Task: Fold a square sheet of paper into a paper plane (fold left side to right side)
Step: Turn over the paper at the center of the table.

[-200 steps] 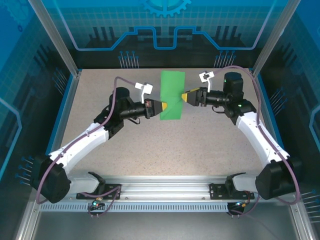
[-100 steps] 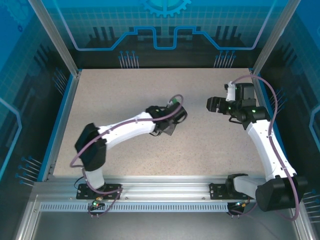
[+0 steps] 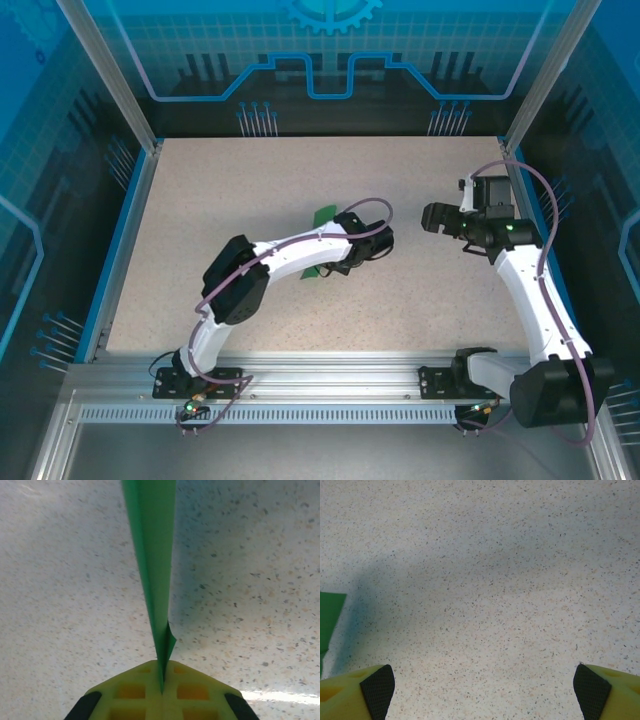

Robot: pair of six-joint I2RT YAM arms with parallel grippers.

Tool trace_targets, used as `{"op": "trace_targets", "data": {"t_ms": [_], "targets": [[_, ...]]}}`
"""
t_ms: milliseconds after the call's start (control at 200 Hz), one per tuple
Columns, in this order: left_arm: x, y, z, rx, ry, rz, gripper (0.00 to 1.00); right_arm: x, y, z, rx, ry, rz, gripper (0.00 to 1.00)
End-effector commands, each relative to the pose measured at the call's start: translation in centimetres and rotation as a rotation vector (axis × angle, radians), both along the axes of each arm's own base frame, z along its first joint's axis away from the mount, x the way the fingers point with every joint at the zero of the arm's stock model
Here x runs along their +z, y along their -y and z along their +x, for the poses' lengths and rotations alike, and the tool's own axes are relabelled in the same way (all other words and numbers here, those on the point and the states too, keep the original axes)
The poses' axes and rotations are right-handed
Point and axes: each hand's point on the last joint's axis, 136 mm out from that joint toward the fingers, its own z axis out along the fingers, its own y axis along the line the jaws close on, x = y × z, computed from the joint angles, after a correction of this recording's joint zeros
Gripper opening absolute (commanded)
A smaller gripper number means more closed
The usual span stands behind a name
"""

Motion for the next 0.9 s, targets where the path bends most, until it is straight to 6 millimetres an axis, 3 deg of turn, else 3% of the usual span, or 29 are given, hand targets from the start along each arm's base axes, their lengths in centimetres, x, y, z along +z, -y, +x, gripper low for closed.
{"op": "trace_targets", "data": {"t_ms": [0, 210, 575, 785, 895], "targets": [[-1.1, 0.4, -0.7, 0.054, -0.076, -0.032, 0.0, -0.1, 0.3, -0.6, -0.014, -0.003, 0.017, 0.96], [-2.6, 1.6, -0.4, 0.067, -0.146, -0.125, 0.06, -0.6, -0.1, -0.7, 0.0, -0.014, 0.041, 0.96], [-3.5, 6.0, 0.6, 0.003, -0.287, -0.422, 0.29, -2.4, -1.7, -1.3, 0.033, -0.067, 0.132, 0.96], [-0.7, 9.0, 1.9, -0.088, -0.311, -0.674, 0.54, -4.4, -3.4, -1.4, 0.085, -0.122, 0.218, 0.91], [1.7, 9.2, 2.8, -0.105, -0.297, -0.829, 0.64, -5.3, -4.9, -0.8, 0.122, -0.147, 0.285, 0.86]]}}
